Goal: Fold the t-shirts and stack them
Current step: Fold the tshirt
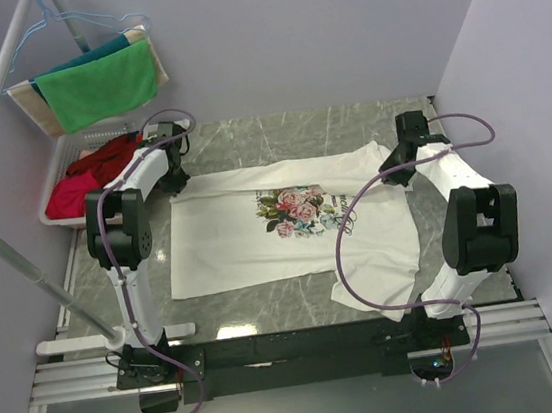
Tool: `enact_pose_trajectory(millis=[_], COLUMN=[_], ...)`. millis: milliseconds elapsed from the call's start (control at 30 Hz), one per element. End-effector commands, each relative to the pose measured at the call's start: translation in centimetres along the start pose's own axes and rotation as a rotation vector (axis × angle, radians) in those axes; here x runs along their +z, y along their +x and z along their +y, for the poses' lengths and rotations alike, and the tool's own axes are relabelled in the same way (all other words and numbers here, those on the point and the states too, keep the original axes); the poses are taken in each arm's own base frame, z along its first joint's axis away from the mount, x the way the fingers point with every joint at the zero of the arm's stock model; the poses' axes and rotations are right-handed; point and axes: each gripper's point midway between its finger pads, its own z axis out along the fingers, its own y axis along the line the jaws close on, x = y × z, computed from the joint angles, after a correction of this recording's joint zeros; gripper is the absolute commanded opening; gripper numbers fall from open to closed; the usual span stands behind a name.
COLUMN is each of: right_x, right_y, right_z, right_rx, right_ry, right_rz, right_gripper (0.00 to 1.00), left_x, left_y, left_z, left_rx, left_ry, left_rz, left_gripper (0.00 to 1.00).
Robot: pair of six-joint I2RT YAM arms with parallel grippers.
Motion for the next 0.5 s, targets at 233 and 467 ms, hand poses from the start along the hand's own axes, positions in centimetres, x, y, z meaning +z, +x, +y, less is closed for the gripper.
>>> enact_pose_trajectory(millis=[233,467], right_x=[-0.2,-1.9], right_y=[0.7,-0.7], right_z=[-1.9,-2.0], right_rx=[0.019,0.014], right_ry=[0.093,0.112], right_rz=[0.038,-0.057], right_gripper=[0.18,0.29], left_x=[-0.2,-2.4], left_y=[-0.2,-2.0], left_z=[0.1,-0.4], left_rx=[0.002,-0.031], left_ry=[-0.038,-0.003], left_rz=[-0.007,-0.073], left_gripper=[0.72,0.72])
